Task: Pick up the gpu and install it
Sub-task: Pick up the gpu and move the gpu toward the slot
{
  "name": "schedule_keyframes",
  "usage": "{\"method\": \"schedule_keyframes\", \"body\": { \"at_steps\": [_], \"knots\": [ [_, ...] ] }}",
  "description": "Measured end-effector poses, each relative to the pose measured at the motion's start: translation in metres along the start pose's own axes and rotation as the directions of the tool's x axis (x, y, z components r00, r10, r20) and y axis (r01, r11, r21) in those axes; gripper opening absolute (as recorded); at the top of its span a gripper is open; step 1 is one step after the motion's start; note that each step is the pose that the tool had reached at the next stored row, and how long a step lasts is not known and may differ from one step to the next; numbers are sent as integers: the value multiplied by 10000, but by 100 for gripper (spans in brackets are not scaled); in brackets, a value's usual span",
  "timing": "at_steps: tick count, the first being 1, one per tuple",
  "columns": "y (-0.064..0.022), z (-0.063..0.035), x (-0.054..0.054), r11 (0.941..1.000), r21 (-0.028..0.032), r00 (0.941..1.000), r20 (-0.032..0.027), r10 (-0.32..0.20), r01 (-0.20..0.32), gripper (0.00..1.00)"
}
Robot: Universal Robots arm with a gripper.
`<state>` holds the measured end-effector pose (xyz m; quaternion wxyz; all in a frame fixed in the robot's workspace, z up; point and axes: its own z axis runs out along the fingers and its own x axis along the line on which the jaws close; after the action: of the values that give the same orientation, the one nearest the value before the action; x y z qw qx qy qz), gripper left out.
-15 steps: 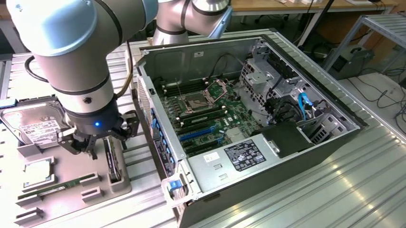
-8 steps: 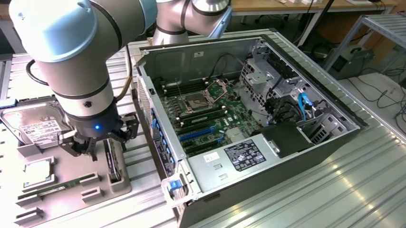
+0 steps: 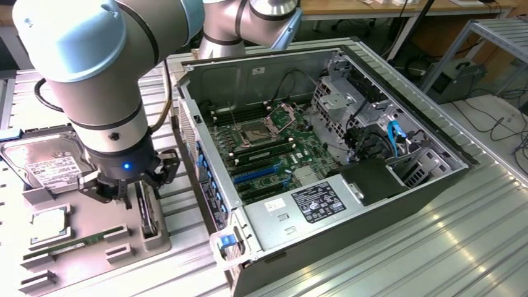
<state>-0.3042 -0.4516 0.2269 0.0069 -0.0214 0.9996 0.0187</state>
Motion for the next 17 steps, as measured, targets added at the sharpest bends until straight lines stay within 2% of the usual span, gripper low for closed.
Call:
{"method": "schedule_keyframes", "body": {
  "at_steps": [10,11,12,14,15,17],
  "knots": [
    [-1,36,1,10000,2,10000,-2,0,0,51],
    [-2,38,1,10000,2,10000,-2,0,0,50],
    [-1,41,1,10000,1,10000,-1,0,0,36],
    [-2,44,0,10000,3,10000,0,0,0,36],
    [-2,47,0,10000,7,10000,-3,0,0,28],
    [-2,48,0,10000,9,10000,-3,0,0,28]
  ]
}}
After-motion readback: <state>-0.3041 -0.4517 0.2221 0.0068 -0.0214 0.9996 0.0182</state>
